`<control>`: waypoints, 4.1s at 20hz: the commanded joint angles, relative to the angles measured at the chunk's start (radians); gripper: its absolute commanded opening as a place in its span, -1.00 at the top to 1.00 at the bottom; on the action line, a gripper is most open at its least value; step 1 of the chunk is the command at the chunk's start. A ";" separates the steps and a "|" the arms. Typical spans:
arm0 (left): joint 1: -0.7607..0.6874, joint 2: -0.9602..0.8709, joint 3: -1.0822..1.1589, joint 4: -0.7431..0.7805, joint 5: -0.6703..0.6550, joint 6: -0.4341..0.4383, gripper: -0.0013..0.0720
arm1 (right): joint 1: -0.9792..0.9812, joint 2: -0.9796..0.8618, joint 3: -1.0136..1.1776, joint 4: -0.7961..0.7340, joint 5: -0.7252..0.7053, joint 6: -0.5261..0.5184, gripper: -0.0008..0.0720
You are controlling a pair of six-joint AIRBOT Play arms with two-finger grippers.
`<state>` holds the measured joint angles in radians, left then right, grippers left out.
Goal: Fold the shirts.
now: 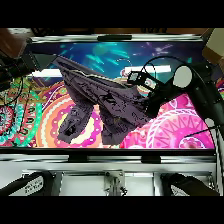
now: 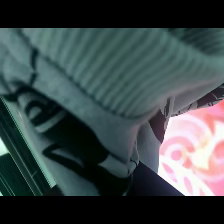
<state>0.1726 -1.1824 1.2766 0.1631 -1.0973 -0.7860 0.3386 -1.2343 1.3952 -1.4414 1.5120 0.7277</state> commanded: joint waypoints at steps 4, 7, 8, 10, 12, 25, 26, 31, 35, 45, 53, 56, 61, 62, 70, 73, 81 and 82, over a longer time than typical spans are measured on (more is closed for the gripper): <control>-0.071 0.001 0.037 0.059 -0.072 0.005 0.79 | 0.022 -0.031 0.000 -0.036 -0.082 0.150 0.75; -0.215 0.001 0.037 0.123 -0.036 0.005 0.79 | 0.075 -0.030 0.000 -0.035 -0.101 0.200 0.75; -0.269 0.000 0.037 0.146 -0.028 0.005 0.79 | 0.097 -0.030 0.000 -0.036 -0.111 0.219 0.75; -0.367 0.003 0.037 0.224 -0.033 0.004 0.79 | 0.128 -0.025 0.002 -0.044 -0.115 0.265 0.75; -0.423 0.006 0.037 0.301 -0.035 -0.029 0.79 | 0.134 -0.008 0.002 -0.041 -0.115 0.303 0.75; -0.478 0.031 0.056 0.316 -0.164 -0.090 0.67 | 0.129 0.265 0.002 -0.036 -0.151 0.472 0.75; -0.466 0.032 0.082 0.316 -0.164 -0.090 0.34 | 0.129 0.282 0.002 -0.034 -0.151 0.473 0.75; -0.332 0.035 0.353 0.327 -0.130 -0.090 -0.90 | 0.130 0.319 0.002 -0.031 -0.151 0.512 0.75; -0.312 0.033 0.444 0.442 -0.047 -0.123 -0.86 | 0.134 0.319 0.002 -0.023 -0.236 0.508 0.75; -0.454 0.027 0.530 0.914 0.134 -0.388 -0.79 | 0.132 0.319 0.111 -0.510 -0.518 0.826 0.75; -0.409 0.046 0.578 1.023 0.038 -0.624 -0.64 | 0.117 0.314 0.191 -0.460 -0.413 0.860 0.75; -0.409 0.048 0.578 1.141 -0.091 -0.652 -0.64 | 0.096 0.314 0.228 -0.679 -0.369 0.967 0.75; -0.409 0.048 0.578 1.226 -0.171 -0.685 -0.64 | -0.216 0.314 0.368 -0.708 -0.301 1.002 0.75; -0.409 0.048 0.578 1.226 -0.171 -0.685 -0.65 | -0.297 0.314 0.383 -0.708 -0.310 0.999 0.75; -0.409 0.048 0.578 1.237 -0.172 -0.719 -0.64 | -0.877 0.303 0.388 -0.553 -0.480 0.996 0.75; -0.409 0.048 0.578 1.237 -0.172 -0.719 -0.64 | -0.988 0.265 0.388 -0.492 -0.567 0.999 0.75; -0.409 0.049 0.578 1.261 -0.172 -0.719 -0.64 | -1.017 0.081 0.471 -0.564 -0.871 1.065 0.75; -0.409 0.049 0.578 1.287 -0.172 -0.719 -0.64 | -1.018 0.054 0.500 -0.607 -0.871 1.106 0.75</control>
<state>-0.2371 -1.1343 1.8538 1.4117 -1.2690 -1.5043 -0.6697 -1.1114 1.8393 -1.9766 0.7109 1.7683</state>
